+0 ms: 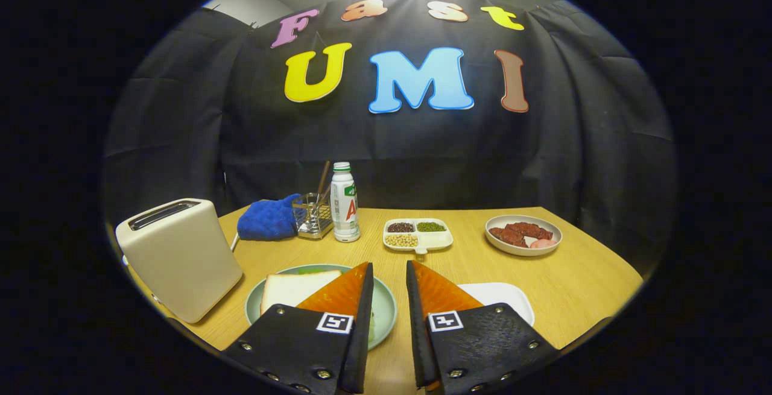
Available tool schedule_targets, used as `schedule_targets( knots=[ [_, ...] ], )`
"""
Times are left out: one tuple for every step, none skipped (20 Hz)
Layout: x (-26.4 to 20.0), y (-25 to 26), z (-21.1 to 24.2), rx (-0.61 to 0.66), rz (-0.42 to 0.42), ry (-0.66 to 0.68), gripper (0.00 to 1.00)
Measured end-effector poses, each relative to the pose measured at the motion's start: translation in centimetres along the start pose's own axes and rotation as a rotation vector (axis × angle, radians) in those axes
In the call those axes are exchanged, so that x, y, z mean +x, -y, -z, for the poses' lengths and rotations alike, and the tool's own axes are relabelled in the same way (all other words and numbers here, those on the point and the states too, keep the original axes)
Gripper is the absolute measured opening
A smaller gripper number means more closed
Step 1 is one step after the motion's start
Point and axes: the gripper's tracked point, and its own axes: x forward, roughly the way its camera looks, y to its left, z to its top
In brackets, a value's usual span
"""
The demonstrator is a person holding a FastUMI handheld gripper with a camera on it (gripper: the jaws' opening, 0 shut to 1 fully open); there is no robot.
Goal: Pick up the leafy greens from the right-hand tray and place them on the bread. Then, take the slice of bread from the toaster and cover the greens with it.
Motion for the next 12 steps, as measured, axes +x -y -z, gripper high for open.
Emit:
schedule_targets(
  knots=[
    [-0.7, 1.0, -0.6, -0.013, 0.002, 0.027, 0.31],
    [-1.3, 2.2, -1.0, -0.012, 0.009, 0.042, 0.31],
    [-2.2, 2.7, -1.3, -0.003, -0.02, 0.058, 0.31],
    [-2.9, 3.4, -1.7, 0.0, -0.041, 0.074, 0.31],
    [-3.6, 4.7, -2.1, -0.008, -0.039, 0.09, 0.31],
    [-4.5, 6.4, -2.4, -0.017, -0.037, 0.106, 0.3],
    [-5.2, 8.0, -2.7, -0.011, -0.045, 0.118, 0.31],
    [-5.7, 9.6, -2.9, 0.0, -0.057, 0.13, 0.3],
    [-6.1, 11.5, -2.9, 0.01, -0.065, 0.133, 0.3],
    [-6.3, 13.7, -2.5, 0.026, -0.057, 0.129, 0.3],
    [-6.6, 15.9, -2.3, 0.031, -0.054, 0.131, 0.3],
    [-6.7, 18.3, -2.2, 0.03, -0.039, 0.139, 0.3]
  ],
)
